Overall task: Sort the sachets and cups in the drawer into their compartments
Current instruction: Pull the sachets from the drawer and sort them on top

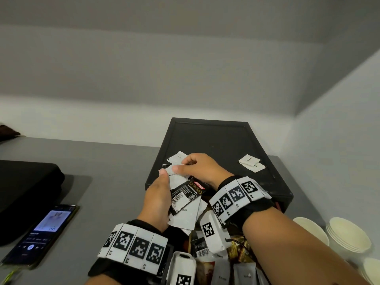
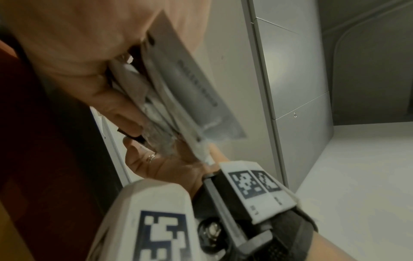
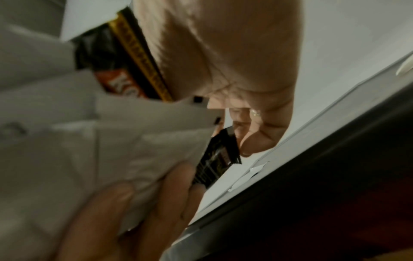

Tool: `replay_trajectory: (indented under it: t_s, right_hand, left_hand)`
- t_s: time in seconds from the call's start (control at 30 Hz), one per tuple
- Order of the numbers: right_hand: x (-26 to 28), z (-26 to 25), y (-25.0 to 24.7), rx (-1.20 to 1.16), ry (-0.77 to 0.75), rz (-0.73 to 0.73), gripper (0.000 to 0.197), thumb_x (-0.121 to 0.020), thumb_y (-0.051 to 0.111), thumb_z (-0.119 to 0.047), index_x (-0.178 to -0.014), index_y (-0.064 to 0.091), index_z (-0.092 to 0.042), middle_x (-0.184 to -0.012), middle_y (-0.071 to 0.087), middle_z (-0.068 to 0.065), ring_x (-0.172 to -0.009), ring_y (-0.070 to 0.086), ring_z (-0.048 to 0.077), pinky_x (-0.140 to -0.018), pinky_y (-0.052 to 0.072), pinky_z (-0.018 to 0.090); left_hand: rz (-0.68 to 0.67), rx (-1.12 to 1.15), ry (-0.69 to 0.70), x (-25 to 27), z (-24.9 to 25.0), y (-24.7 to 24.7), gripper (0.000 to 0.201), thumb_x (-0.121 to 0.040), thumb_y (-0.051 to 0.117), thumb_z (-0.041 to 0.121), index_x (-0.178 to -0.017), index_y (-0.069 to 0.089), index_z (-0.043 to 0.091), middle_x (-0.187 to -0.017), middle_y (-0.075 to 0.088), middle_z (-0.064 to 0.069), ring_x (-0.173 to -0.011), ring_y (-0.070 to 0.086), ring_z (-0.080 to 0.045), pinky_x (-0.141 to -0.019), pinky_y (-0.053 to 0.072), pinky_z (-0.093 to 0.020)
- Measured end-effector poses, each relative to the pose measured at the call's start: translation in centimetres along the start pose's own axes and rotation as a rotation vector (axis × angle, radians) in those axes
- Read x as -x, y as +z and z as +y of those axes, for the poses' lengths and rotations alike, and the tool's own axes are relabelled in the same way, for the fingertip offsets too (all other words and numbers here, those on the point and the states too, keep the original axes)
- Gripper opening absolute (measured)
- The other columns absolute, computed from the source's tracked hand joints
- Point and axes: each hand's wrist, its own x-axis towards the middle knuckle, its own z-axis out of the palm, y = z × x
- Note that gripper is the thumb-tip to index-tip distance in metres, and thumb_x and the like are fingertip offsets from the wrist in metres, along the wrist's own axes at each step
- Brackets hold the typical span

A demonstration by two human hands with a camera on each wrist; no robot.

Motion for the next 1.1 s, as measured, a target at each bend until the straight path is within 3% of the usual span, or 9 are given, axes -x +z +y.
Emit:
replay_trajectory:
  t_s: [0.13,0.3,0.37,0.5,0.57,0.7,0.9,1.03,1.1]
  right_hand:
    - [0.2,0.1,0.0,0.045,0.016,-0.029,0.034,-0.074,0.079,-0.029,-0.095,0.061,-0.01,-0.084,0.059,-0.003,-0.074,0.056,0.009,-0.068,0.045,0.023]
    - [0.2,0.3,-0.2,-0.019,0.067,0.007,0.022,-0.085,0.067,-0.021,-0.069,0.055,-0.013,-0.071,0.056,0.002,-0.067,0.053,0.015,-0.068,0.043,0.029]
    - [0.3,0.4,-0.4,-0.107,0.084,0.035,0.016,-0.088,0.063,-0.018,-0.075,0.062,-0.01,-0.077,0.063,0.005,-0.073,0.059,0.019,-0.073,0.047,0.032]
    - [1.3,0.6,-0.9,-0.349,0.111,0.13,0.016,-0.091,0.059,-0.017,-0.078,0.063,-0.008,-0.084,0.064,0.012,-0.075,0.06,0.021,-0.07,0.049,0.032]
    - [1.9,0.9,-1.5,-0.454,0.131,0.257,0.015,-0.092,0.057,-0.021,-0.081,0.062,-0.013,-0.085,0.063,0.008,-0.076,0.058,0.017,-0.064,0.047,0.025]
    - [4.1,2.2,-3.3,-0.633,0.215,0.45,0.013,-0.095,0.052,-0.023,-0.1,0.058,-0.012,-0.07,0.05,0.002,-0.056,0.044,0.008,-0.049,0.038,0.018]
    - [9.4,7.0,-3.6,-0.603,0.423,0.389,0.011,-0.094,0.048,-0.007,-0.091,0.058,-0.009,-0.071,0.054,0.009,-0.049,0.043,0.01,-0.04,0.035,0.017]
    - [10.3,11.1,-3.0,-0.592,0.605,0.479,0.016,-0.091,0.049,-0.004,-0.103,0.059,-0.002,-0.066,0.055,0.012,-0.049,0.048,0.013,-0.037,0.04,0.017]
    - [10.2,12.3,-2.6,-0.629,0.607,0.524,0.021,-0.092,0.05,-0.003,-0.111,0.058,-0.001,-0.076,0.06,0.015,-0.054,0.053,0.014,-0.039,0.044,0.018]
  left_hand:
    - [0.007,-0.04,0.038,0.0,-0.3,0.4,0.038,-0.099,0.036,0.046,-0.091,0.061,0.018,-0.092,0.069,-0.01,-0.088,0.067,-0.026,-0.08,0.054,-0.04]
    - [-0.014,-0.019,0.023,0.1,-0.5,0.8,0.022,-0.098,0.047,0.029,-0.097,0.06,0.011,-0.082,0.068,-0.01,-0.065,0.065,-0.02,-0.056,0.052,-0.03]
    - [-0.014,-0.007,0.017,0.1,-0.4,0.7,0.012,-0.097,0.05,0.019,-0.096,0.06,0.012,-0.079,0.067,-0.009,-0.056,0.064,-0.017,-0.048,0.051,-0.027]
    - [-0.011,-0.06,0.046,-0.2,-0.5,0.8,0.009,-0.096,0.05,0.016,-0.096,0.06,0.014,-0.083,0.069,-0.012,-0.063,0.063,-0.021,-0.059,0.053,-0.033]
    - [-0.017,-0.075,0.053,-0.2,-0.6,0.9,0.009,-0.096,0.05,0.017,-0.093,0.058,0.016,-0.085,0.07,-0.013,-0.066,0.065,-0.023,-0.062,0.054,-0.035]
    - [-0.022,-0.067,0.049,0.0,-0.9,0.9,0.009,-0.097,0.05,0.018,-0.093,0.057,0.017,-0.085,0.07,-0.011,-0.066,0.067,-0.021,-0.055,0.053,-0.033]
    - [-0.014,-0.031,0.051,0.3,-1.4,0.8,0.01,-0.097,0.049,0.016,-0.096,0.059,0.015,-0.087,0.07,-0.013,-0.067,0.066,-0.023,-0.06,0.055,-0.035]
    - [-0.002,0.011,0.047,0.7,-1.8,0.6,0.011,-0.097,0.049,0.013,-0.091,0.059,0.014,-0.085,0.069,-0.014,-0.065,0.064,-0.024,-0.065,0.054,-0.038]
    - [0.002,0.019,0.045,0.9,-2.2,0.5,0.012,-0.097,0.049,0.014,-0.089,0.058,0.015,-0.083,0.069,-0.013,-0.064,0.064,-0.023,-0.065,0.054,-0.038]
